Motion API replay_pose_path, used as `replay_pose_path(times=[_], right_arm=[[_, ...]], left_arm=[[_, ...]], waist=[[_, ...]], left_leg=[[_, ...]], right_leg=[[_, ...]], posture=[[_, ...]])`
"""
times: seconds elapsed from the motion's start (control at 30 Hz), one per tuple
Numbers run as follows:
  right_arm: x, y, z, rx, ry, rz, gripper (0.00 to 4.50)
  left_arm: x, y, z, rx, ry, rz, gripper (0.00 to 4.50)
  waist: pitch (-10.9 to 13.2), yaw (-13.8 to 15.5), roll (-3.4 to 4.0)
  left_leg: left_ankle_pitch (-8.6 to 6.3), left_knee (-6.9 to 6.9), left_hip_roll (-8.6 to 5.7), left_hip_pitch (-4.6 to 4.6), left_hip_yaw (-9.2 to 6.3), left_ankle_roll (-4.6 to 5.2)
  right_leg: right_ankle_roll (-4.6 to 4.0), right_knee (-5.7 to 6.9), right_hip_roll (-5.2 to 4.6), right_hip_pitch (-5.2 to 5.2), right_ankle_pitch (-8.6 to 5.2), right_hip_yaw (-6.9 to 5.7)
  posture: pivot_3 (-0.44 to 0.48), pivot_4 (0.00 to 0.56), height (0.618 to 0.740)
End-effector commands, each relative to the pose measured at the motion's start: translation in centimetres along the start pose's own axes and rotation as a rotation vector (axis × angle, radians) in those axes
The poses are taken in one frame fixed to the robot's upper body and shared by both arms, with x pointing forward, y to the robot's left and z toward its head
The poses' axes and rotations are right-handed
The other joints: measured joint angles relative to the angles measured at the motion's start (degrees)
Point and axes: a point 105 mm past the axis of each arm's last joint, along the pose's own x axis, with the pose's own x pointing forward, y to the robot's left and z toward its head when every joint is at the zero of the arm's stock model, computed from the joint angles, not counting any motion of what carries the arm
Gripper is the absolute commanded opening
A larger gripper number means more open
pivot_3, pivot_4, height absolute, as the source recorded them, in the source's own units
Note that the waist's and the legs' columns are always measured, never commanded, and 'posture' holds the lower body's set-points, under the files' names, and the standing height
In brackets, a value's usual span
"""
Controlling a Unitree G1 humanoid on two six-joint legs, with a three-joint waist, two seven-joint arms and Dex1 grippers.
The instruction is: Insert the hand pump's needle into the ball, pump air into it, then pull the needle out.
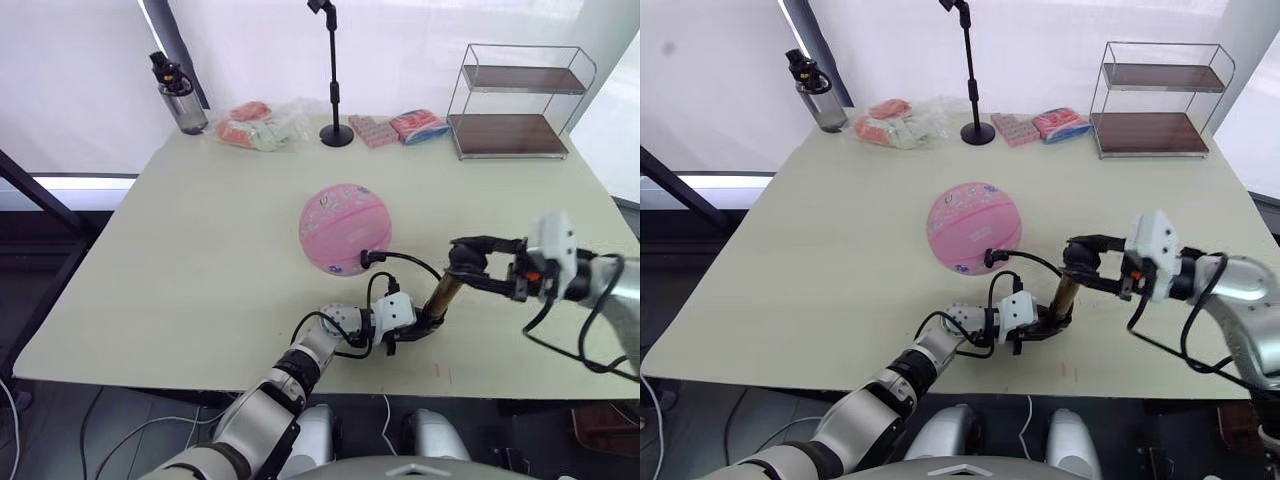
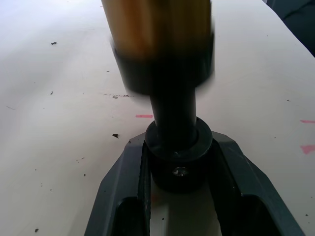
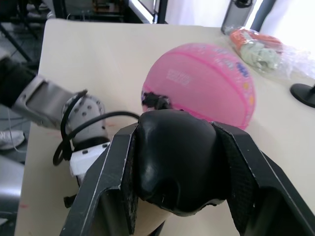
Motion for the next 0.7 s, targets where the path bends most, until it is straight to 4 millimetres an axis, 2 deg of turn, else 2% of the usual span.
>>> replay_pose_path(times=[0.03, 0.1, 0.2, 0.47, 0.7], right_arm=[[0.2, 1.4, -5.2, 0.032, 0.167, 0.007, 1.71], [0.3, 1.6, -5.4, 0.015, 0.161, 0.004, 1.71], [0.4, 1.4, -4.8, -0.004, 0.130, -0.011, 1.71], [-0.7, -0.8, 2.6, -0.039, -0.104, -0.044, 1.71], [-2.6, -2.5, 6.6, -0.115, -0.123, -0.063, 1.71]], left_arm=[[-1.2, -3.5, -5.2, -0.111, 0.186, -0.085, 1.12], [-1.2, -3.5, -5.3, -0.113, 0.185, -0.086, 1.12], [-1.2, -3.7, -5.2, -0.106, 0.185, -0.098, 1.12], [-0.8, -3.6, -4.8, -0.084, 0.176, -0.120, 1.12], [-0.4, -3.7, -4.4, -0.079, 0.167, -0.131, 1.12]], waist=[[0.0, 0.0, 0.05], [-0.2, -0.1, 0.07], [-0.3, -0.1, -0.05], [0.2, 0.3, 0.22], [0.8, 0.7, 0.53]], left_leg=[[0.00, 0.01, 0.00, 0.00, 0.00, 0.00], [0.00, 0.01, 0.00, 0.05, 0.00, 0.00], [0.00, 0.01, 0.00, 0.13, 0.00, 0.00], [0.00, 0.04, 0.01, 0.17, -0.04, 0.00], [0.00, 0.13, -0.04, -0.21, -0.04, 0.00]], right_leg=[[0.00, 0.00, 0.00, 0.01, 0.00, 0.00], [0.00, 0.01, 0.03, 0.03, 0.00, 0.01], [0.00, 0.07, 0.06, 0.07, 0.00, 0.03], [-0.09, 0.10, -0.01, -0.01, 0.06, -0.12], [-0.09, 0.07, -0.07, -0.25, 0.07, -0.27]], posture=[[0.000, 0.150, 0.736], [0.000, 0.150, 0.736], [0.000, 0.150, 0.736], [0.000, 0.150, 0.736], [0.000, 0.150, 0.736]])
